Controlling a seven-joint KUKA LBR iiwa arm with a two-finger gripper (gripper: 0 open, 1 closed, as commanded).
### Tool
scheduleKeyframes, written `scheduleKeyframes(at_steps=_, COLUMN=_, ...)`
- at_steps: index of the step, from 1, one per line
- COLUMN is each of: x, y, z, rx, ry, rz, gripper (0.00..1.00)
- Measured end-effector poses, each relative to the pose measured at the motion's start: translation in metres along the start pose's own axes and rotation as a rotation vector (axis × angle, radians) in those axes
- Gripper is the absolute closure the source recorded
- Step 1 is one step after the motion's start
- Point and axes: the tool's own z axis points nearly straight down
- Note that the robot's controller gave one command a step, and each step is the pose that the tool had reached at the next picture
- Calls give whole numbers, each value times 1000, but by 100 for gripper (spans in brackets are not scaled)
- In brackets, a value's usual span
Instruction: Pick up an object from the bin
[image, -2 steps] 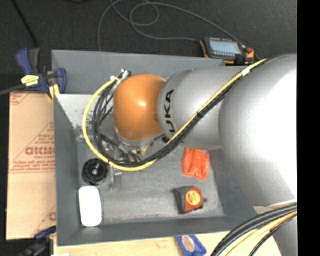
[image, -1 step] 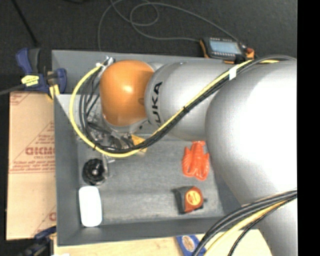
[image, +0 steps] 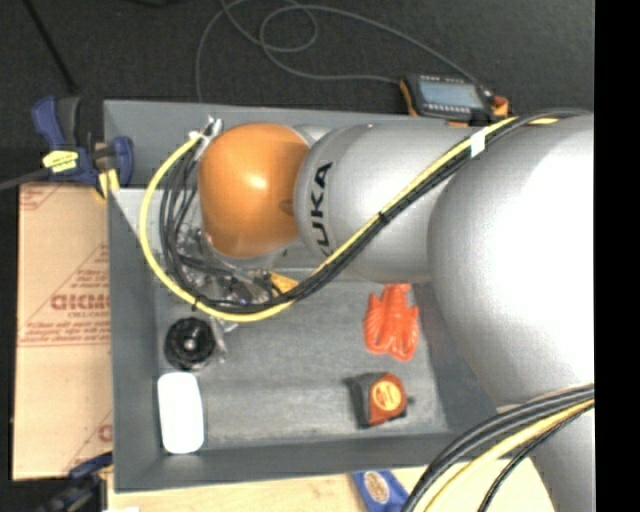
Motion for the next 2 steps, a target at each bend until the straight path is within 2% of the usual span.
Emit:
scheduleKeyframes(at_steps=1, x=-6, y=8, z=61, rx=-1, ry=-4, rz=-127, gripper=0)
scheduleKeyframes(at_steps=2, x=-6, y=10, z=65, rx=5, ry=-4, rz=-411, gripper=100)
